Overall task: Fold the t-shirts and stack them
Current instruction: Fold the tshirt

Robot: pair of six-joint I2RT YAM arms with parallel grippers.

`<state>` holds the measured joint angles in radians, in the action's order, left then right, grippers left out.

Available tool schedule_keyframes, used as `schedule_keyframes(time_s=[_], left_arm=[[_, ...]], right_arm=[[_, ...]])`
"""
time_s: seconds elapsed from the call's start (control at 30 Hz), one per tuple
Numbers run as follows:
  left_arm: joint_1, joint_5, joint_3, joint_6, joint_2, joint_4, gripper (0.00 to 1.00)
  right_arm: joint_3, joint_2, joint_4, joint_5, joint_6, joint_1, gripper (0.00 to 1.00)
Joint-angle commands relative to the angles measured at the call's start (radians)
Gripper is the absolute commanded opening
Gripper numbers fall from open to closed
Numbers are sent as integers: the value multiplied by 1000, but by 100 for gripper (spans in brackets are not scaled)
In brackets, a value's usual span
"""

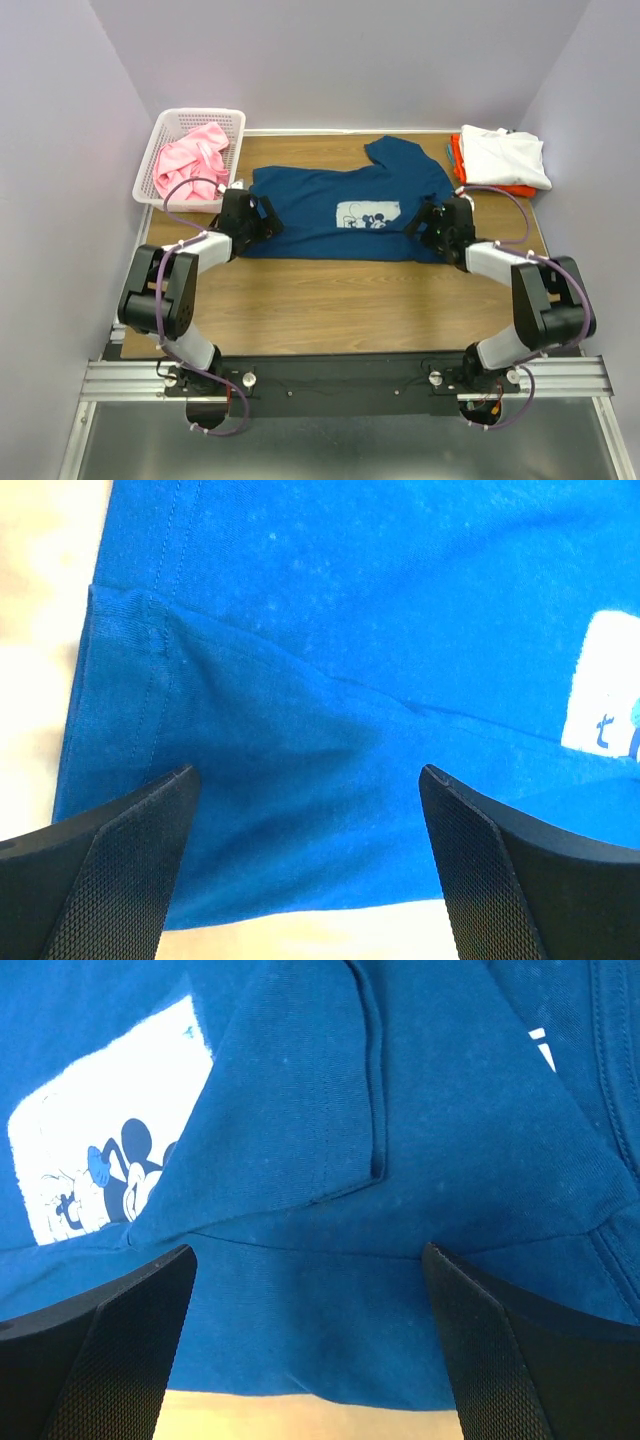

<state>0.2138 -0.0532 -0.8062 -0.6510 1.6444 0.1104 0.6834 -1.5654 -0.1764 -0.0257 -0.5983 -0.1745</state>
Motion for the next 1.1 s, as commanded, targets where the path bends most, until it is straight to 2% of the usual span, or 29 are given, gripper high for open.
schedule_keyframes(time_s=[0.0, 0.1, 0.27, 0.4, 0.5, 0.57, 0.67, 0.77, 0.93, 0.97, 1.07], left_arm=[[16, 29, 91, -6, -87, -81, 98], [21, 44, 150, -19, -130, -103, 98], [119, 104, 257, -102, -227, -109, 98], [156, 156, 291, -153, -415, -167, 98], [168, 301, 269, -179, -578, -271, 98], [168, 343, 234, -174, -645, -345, 98], [170, 410, 197, -151, -739, -408, 98], [168, 438, 219, -150, -796, -379, 98], [168, 373, 289, -144, -799, -272, 98], [168, 348, 312, -135, -781, -209, 98], [168, 285, 332, -116, -749, -123, 98]], right_arm=[[-87, 106, 155, -34, -89, 4, 100], [-139, 197, 227, -20, -112, 4, 100], [-255, 358, 288, -6, -123, 3, 100], [-251, 485, 331, -11, -95, 3, 100], [-219, 567, 353, 20, -66, 3, 100], [-208, 600, 354, 20, -48, 1, 100], [-182, 594, 357, 20, -26, 0, 100], [-157, 544, 356, -16, -34, 0, 100], [-98, 383, 347, -80, -64, 0, 99], [-76, 358, 345, -92, -66, 0, 98], [-54, 286, 331, -135, -90, 0, 90]])
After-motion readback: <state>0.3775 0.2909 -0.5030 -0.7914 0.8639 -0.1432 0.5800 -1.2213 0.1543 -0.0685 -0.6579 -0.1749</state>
